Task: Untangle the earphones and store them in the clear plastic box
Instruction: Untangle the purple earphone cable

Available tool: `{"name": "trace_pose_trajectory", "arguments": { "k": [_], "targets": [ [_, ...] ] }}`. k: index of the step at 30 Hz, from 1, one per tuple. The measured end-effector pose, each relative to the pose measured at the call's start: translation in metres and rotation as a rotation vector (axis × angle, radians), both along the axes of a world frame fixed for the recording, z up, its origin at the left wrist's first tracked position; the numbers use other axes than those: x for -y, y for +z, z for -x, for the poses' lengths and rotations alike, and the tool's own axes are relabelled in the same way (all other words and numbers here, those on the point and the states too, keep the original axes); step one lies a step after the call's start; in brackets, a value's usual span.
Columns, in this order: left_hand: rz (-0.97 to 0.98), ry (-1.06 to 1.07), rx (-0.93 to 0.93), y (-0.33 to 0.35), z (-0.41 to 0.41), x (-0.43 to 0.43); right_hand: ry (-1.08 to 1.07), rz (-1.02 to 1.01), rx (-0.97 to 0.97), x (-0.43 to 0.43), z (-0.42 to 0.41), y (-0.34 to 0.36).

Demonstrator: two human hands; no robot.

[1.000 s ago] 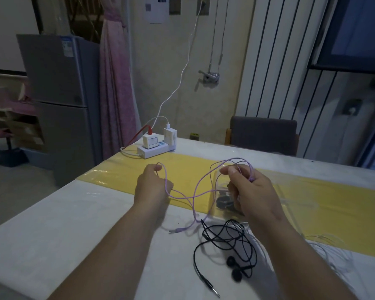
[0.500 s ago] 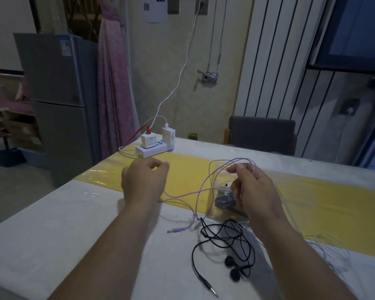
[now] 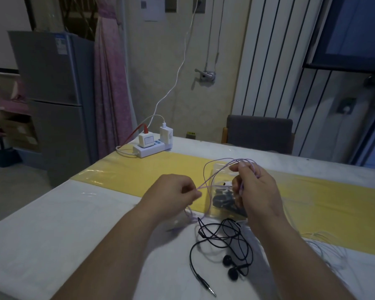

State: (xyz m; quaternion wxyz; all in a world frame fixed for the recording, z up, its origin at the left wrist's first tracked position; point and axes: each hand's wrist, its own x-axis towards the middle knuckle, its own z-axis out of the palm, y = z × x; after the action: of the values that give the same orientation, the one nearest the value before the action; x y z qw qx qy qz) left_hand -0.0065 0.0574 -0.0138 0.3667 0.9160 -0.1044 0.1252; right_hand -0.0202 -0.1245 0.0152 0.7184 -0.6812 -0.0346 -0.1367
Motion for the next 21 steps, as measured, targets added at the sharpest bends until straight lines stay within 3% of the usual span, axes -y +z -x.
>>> {"name": "trace_pose_trajectory", "arguments": {
  "k": [4,8,13,21],
  "targets": [
    [0.206,-0.01,0.043,-0.001,-0.001,-0.003,0.01,-0.053,-0.034,-0.001,0.004,0.003],
    [0.194,0.045,0.214,-0.002,-0.004,-0.003,-0.039,-0.057,-0.044,0.002,0.0,0.003],
    [0.294,0.12,0.277,0.0,-0.003,-0.005,-0.161,0.068,0.005,0.013,-0.005,0.003],
    [0.534,0.535,0.169,-0.002,-0.013,-0.016,-0.295,-0.002,0.024,0.025,-0.009,0.005]
  ]
}}
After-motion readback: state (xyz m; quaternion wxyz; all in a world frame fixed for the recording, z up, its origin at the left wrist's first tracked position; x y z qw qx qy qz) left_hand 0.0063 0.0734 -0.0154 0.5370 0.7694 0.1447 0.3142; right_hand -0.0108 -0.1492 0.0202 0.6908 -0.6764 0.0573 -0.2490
